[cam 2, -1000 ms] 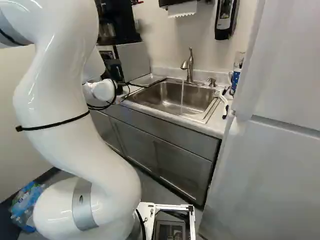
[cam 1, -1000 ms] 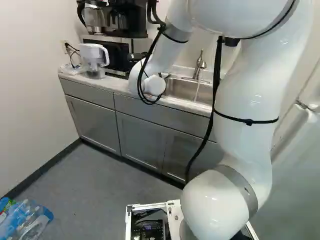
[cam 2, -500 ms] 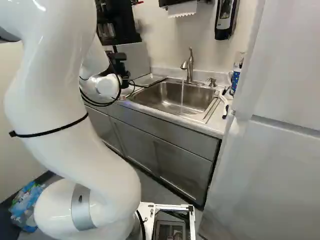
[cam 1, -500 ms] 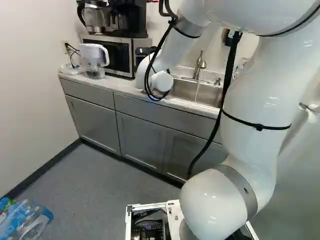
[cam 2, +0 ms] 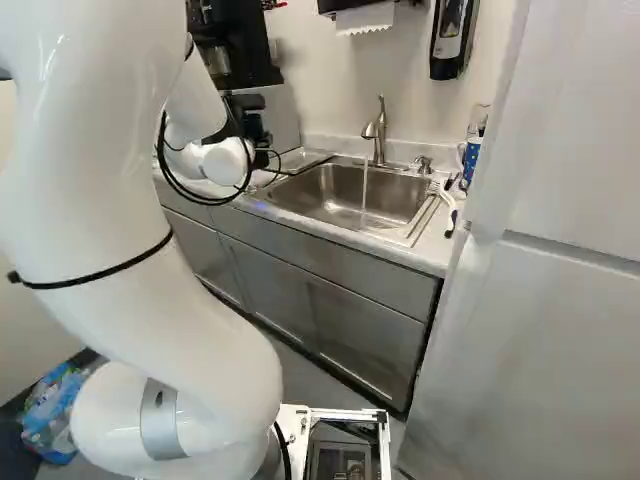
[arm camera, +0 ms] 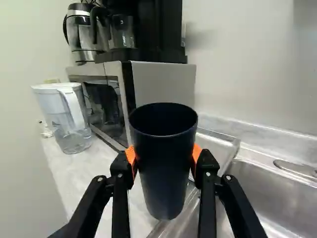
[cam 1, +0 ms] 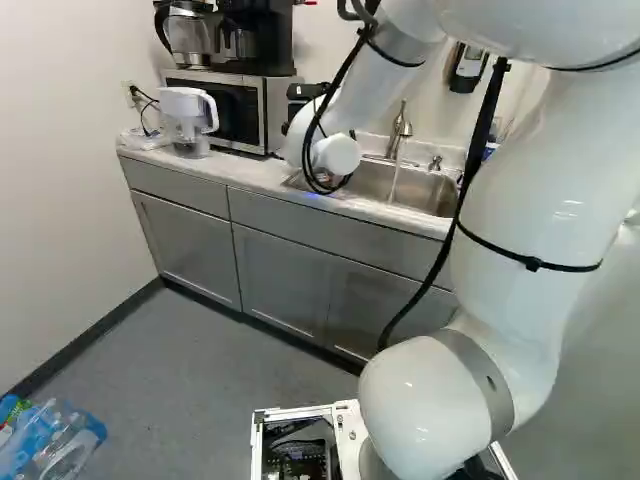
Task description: Rinse the cup and place it in the tray
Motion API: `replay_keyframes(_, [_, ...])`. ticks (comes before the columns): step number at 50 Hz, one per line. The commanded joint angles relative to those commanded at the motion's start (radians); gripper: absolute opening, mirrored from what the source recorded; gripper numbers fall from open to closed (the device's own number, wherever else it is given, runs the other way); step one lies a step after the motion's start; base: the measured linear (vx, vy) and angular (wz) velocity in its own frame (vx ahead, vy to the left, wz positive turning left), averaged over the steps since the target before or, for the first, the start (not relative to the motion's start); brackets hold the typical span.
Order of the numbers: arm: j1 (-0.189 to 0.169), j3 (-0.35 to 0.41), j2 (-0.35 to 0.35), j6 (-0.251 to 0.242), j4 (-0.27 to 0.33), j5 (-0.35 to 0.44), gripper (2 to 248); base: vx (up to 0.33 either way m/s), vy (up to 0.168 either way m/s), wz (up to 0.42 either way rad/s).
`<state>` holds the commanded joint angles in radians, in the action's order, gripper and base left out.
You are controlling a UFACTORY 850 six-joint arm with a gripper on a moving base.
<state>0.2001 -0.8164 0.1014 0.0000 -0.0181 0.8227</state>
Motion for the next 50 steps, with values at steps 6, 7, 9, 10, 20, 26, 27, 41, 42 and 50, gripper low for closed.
replay_keyframes(6, [-0.017, -0.001, -0.011, 0.0, 0.0, -0.018, 124, 0.0, 0.0, 0.0])
replay_keyframes(7, [-0.02, -0.001, -0.013, 0.0, 0.0, -0.021, 124, 0.0, 0.0, 0.0])
replay_keyframes(9, [-0.026, -0.002, -0.017, 0.0, 0.0, -0.027, 124, 0.0, 0.0, 0.0])
replay_keyframes(10, [-0.029, -0.002, -0.019, 0.0, 0.0, -0.03, 124, 0.0, 0.0, 0.0])
replay_keyframes(20, [-0.057, -0.007, -0.036, 0.0, 0.0, -0.063, 124, 0.0, 0.0, 0.0])
replay_keyframes(26, [-0.075, -0.005, -0.039, 0.0, 0.0, -0.081, 124, 0.0, 0.0, 0.0])
replay_keyframes(27, [-0.078, -0.005, -0.039, 0.0, 0.0, -0.082, 124, 0.0, 0.0, 0.0])
replay_keyframes(41, [-0.118, -0.003, -0.041, 0.0, -0.008, -0.083, 124, 0.0, 0.0, 0.0])
replay_keyframes(42, [-0.121, -0.002, -0.041, 0.0, -0.009, -0.083, 124, 0.0, 0.0, 0.0])
replay_keyframes(50, [-0.144, 0.002, -0.034, 0.0, -0.014, -0.083, 124, 0.0, 0.0, 0.0])
